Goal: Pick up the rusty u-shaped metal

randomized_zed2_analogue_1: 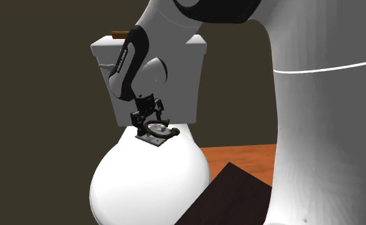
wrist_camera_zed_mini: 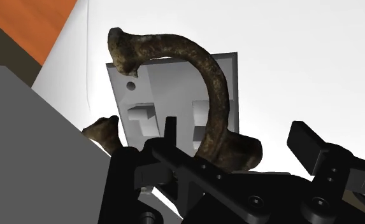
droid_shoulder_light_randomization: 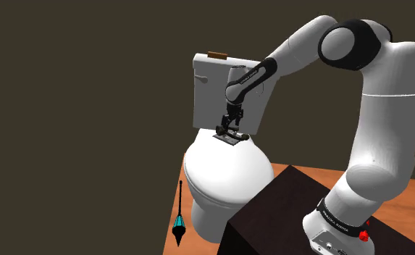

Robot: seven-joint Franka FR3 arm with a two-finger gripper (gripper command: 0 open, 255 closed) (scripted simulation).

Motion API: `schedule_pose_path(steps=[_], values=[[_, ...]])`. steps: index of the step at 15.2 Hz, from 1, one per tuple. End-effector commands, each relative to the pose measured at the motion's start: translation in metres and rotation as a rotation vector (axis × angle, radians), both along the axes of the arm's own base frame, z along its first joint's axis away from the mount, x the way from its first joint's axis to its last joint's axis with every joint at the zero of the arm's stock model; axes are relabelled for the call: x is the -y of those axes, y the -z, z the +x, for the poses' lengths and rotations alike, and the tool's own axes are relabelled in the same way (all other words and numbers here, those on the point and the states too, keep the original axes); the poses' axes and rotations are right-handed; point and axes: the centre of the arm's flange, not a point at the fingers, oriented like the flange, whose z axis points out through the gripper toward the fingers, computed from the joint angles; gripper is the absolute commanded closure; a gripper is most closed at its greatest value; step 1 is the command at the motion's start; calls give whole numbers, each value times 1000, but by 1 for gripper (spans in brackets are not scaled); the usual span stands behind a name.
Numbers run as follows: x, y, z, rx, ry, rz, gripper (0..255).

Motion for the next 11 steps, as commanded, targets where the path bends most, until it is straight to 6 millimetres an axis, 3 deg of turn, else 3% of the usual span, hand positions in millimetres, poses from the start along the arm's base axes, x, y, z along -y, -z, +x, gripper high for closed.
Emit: schedule_pose_path(steps=[1, 10, 11], values=[[7, 21, 13, -9, -3, 0, 0], [7, 61, 13, -9, -3, 0, 0], [7, 61, 13, -9, -3, 0, 255]])
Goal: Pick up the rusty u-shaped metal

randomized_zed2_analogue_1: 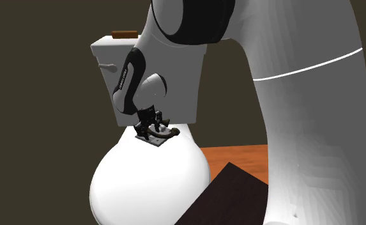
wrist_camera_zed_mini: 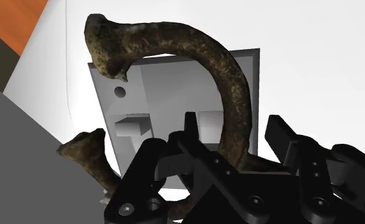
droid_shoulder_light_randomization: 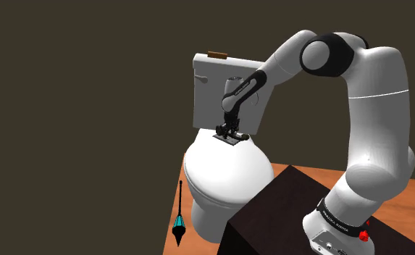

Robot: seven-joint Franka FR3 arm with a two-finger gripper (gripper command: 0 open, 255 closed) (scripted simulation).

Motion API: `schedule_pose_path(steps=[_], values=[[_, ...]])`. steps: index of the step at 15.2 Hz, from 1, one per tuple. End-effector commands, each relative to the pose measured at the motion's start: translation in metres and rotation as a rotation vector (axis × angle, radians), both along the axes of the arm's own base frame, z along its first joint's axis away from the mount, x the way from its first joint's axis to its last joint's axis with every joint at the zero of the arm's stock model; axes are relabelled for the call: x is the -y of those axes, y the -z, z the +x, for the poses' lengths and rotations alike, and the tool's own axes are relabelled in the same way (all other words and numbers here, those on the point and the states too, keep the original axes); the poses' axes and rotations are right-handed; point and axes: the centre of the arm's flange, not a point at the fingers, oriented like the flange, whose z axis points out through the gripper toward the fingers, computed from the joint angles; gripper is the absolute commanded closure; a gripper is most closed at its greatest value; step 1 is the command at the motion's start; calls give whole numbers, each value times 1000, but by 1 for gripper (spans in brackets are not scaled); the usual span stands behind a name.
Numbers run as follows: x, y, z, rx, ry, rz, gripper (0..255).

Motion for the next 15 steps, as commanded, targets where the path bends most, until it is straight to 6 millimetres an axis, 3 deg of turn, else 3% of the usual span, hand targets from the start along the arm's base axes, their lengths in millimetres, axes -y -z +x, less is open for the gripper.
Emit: schedule_pose_path(steps=[1, 9, 15], values=[[0, 1, 0, 0, 0, 0, 255], [0, 1, 1, 0, 0, 0, 255], [0, -31, 0, 0, 0, 0, 255]])
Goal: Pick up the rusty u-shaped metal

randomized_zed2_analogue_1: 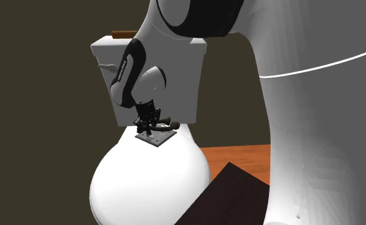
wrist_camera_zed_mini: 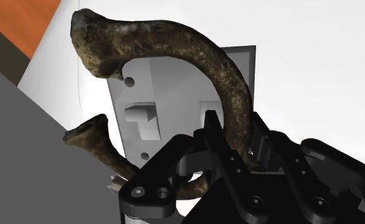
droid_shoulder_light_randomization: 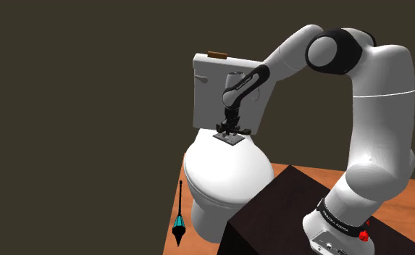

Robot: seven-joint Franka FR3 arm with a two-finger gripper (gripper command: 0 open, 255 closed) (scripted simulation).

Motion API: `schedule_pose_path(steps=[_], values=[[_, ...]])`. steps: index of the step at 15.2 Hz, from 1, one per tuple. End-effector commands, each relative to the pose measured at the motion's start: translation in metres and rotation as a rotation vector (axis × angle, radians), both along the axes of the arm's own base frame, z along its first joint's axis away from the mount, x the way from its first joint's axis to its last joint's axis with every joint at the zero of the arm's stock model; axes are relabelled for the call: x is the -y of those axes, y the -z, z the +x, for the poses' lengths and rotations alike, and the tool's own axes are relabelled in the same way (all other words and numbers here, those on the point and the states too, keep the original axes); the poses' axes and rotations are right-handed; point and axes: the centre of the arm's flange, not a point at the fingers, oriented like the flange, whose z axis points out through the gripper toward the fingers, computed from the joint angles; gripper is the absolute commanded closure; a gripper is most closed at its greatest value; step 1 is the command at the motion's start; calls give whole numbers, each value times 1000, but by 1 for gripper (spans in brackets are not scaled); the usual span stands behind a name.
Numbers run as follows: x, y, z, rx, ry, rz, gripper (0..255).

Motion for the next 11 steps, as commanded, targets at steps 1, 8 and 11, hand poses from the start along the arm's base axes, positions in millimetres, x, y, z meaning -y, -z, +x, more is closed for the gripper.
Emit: schedule_pose_path(steps=[1, 8, 11], values=[[0, -10, 0, 0, 0, 0, 255], [0, -47, 0, 0, 0, 0, 255], [0, -53, 0, 0, 0, 0, 255]])
